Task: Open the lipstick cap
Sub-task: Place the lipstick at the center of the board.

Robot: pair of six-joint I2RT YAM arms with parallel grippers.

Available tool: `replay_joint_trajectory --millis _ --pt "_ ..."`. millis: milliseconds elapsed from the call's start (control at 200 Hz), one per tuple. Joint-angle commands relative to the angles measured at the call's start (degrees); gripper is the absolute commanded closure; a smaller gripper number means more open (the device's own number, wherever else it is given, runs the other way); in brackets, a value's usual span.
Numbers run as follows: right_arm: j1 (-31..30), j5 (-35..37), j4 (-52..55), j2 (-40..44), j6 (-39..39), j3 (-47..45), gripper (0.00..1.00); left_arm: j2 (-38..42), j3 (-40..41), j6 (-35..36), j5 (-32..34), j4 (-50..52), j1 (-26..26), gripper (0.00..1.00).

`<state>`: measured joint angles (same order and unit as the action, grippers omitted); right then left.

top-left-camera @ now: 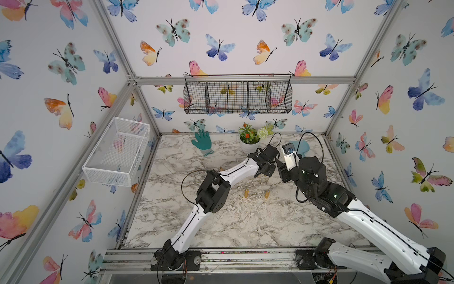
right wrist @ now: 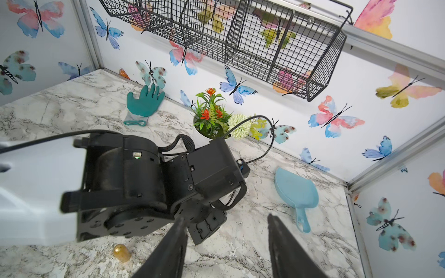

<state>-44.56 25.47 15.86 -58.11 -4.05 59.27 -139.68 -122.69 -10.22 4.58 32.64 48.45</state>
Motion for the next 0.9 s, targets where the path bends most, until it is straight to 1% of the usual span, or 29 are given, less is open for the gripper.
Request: replay_joint_trajectory --millis 0,125,270,315,400,521,611,701,806,896 --pt "0.0 -0.3 0.3 0.6 0.8 -0.9 0.45 -0.7 -0.2 0.6 -0.2 0.0 0.2 0.77" --pt "0.0 -0.6 0.0 0.5 0.8 -0.9 0.45 0.0 -0.3 0.8 -0.3 0.0 0.2 0.63" --pt "0.0 -1.2 0.0 -0.1 0.7 -0.3 0.45 2.2 -1.1 0.4 -0.2 1.2 0.2 0.55" --pt "0.0 -1.3 -0.1 -0.3 0.6 0.0 0.45 3.7 -1.0 0.4 -0.4 1.3 0.2 0.51" --pt "0.0 -1.5 -0.5 -0.5 0.5 0.6 0.45 6.7 -0.8 0.1 -2.4 1.7 -0.1 0.48" --pt "0.0 -2.7 -1.9 -0.9 0.4 1.7 0.45 12.7 1.1 -1.5 -7.2 2.4 -1.6 0.45" --pt "0.0 -4.4 -3.3 -2.1 0.0 2.5 0.44 18.3 5.1 -2.6 -11.5 2.4 -3.4 0.42" --pt "0.0 -6.3 -4.7 -4.4 -0.3 3.3 0.44 24.3 11.2 -3.4 -15.2 2.4 -5.9 0.39" --pt "0.0 -9.7 -7.5 -7.3 -0.1 3.8 0.44 32.0 19.7 -3.5 -15.0 2.7 -9.1 0.36" --pt "0.0 -13.1 -10.4 -10.3 0.7 4.1 0.44 37.7 27.3 -3.7 -14.5 3.1 -12.5 0.3"
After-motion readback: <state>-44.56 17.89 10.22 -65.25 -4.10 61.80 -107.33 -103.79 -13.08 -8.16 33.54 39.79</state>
